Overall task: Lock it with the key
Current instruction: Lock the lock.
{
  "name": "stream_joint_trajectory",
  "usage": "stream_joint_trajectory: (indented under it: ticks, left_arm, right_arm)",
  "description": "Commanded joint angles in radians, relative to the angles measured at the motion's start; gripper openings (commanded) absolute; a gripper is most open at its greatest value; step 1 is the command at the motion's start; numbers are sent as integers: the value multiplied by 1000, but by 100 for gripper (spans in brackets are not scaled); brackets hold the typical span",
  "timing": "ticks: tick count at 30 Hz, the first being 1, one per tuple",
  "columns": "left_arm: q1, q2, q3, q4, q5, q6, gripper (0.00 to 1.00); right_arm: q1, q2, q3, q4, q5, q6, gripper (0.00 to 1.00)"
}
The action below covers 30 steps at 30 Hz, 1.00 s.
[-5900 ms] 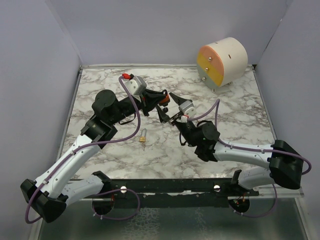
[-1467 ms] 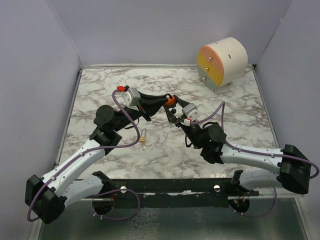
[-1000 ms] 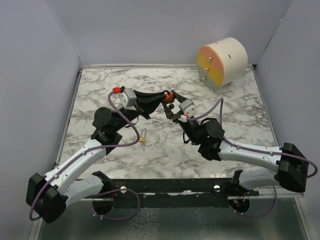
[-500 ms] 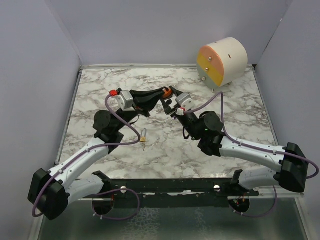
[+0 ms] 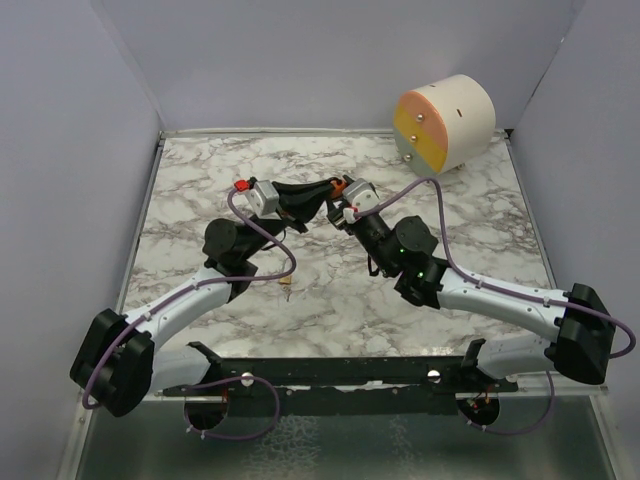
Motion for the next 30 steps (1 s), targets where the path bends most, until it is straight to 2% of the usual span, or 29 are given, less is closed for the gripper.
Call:
stream_joint_trajectory:
  ticks: [1,7,14,24,30]
  left_arm:
    - [-34,161,-130,-610,182,-30,0]
    - [-22,102,-108,-612,160,-34,0]
    - [10,228,-103,-610,195,-68,0]
    - [14,106,9,-614,208,-107,0]
    - [16,13,76,-653,203,-105,13]
  right_arm:
    - [67,-86,200,643,-288,52,1]
    - [68,-99,173,664,-284,52,1]
    - [69,-126,193,625,-321,65,1]
    - [70,-162,53,581,-272,76,1]
    - [70,-179,-60,561,-208,109,1]
